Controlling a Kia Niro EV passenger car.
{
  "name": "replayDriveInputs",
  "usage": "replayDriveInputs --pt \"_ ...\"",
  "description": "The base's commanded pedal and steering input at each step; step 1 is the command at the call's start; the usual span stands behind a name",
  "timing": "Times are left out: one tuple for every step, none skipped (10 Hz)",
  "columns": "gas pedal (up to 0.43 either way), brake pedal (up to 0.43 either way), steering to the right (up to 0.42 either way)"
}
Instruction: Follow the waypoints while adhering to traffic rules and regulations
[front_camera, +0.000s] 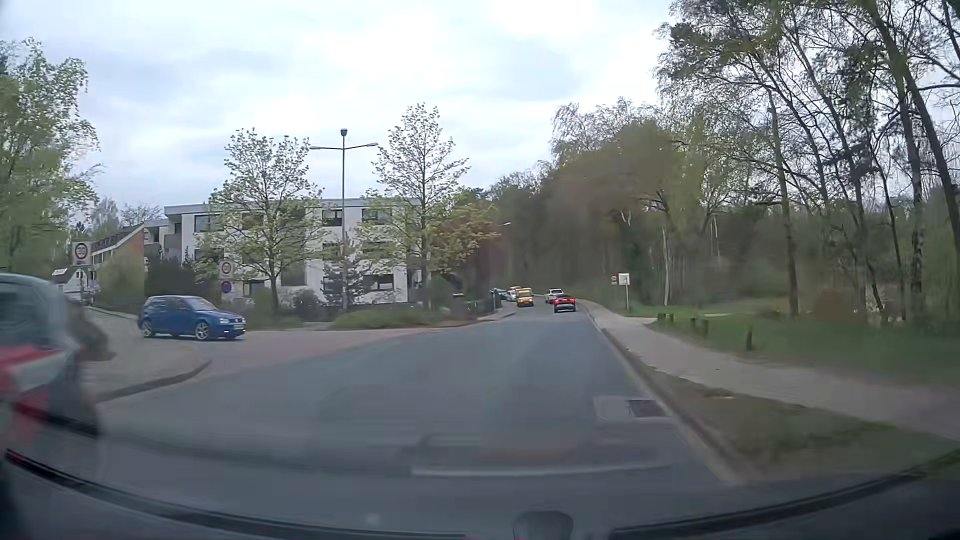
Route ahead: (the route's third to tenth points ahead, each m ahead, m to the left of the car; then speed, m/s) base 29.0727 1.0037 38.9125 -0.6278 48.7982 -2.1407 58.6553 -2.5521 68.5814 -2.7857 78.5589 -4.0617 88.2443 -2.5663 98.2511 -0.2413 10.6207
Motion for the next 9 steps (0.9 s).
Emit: replayDriveInputs --pt "0.138 0.0 0.057" --pt "0.138 0.0 0.052" --pt "0.138 0.0 0.047" --pt "0.138 0.0 0.04" --pt "0.138 0.0 0.038" --pt "0.138 0.0 0.033" --pt "0.138 0.0 0.032" --pt "0.138 0.0 0.028" --pt "0.138 0.0 0.024"
